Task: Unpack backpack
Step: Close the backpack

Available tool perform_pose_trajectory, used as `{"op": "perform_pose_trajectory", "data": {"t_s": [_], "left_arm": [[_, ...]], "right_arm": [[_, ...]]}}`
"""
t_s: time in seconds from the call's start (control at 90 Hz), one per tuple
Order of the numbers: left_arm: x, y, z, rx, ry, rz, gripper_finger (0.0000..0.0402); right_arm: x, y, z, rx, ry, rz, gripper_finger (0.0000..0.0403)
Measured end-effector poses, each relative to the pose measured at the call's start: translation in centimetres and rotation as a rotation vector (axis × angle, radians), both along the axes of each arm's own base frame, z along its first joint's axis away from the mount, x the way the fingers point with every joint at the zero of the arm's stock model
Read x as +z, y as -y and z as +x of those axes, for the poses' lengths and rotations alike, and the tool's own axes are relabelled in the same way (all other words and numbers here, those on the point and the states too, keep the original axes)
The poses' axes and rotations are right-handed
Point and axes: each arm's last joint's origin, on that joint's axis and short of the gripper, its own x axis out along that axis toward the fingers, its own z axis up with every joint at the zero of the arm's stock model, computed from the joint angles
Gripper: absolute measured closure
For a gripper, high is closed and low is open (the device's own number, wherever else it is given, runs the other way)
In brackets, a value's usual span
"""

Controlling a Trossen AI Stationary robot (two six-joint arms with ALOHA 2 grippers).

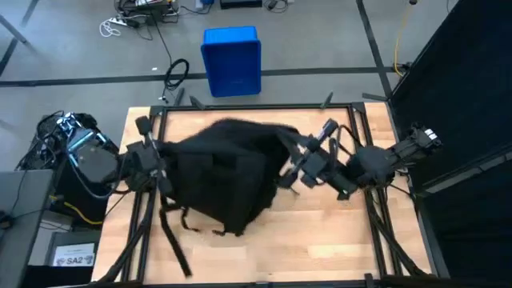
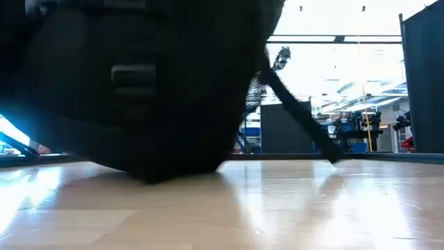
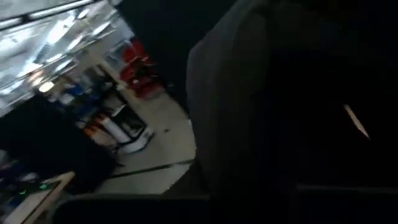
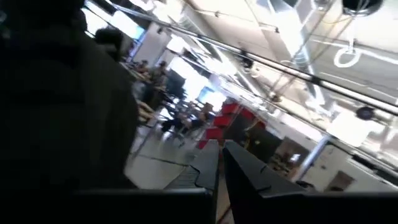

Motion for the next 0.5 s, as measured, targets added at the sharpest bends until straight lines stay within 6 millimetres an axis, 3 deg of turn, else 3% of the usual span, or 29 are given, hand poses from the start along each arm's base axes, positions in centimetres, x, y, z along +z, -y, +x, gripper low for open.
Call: {"op": "perform_pose_trajectory", "data": {"t_s": [0.144, 0.333, 0.5], "left_arm": [[0.0, -0.7, 0.3, 0.037, -0.008, 0.002, 0.0401], [-0.4, -0.3, 0.4, -0.094, -0.04, -0.032, 0.0401], [-1.2, -0.3, 0.3, -0.127, -0.081, -0.113, 0.0401]], "right_arm": [[0.0, 1.3, 0.6, -0.025, -0.025, 0.027, 0.0402], [-2.4, 1.2, 1.3, 0.0, -0.164, 0.074, 0.0402], [-4.7, 0.5, 0.7, 0.183, -0.293, 0.211, 0.0402]]}}
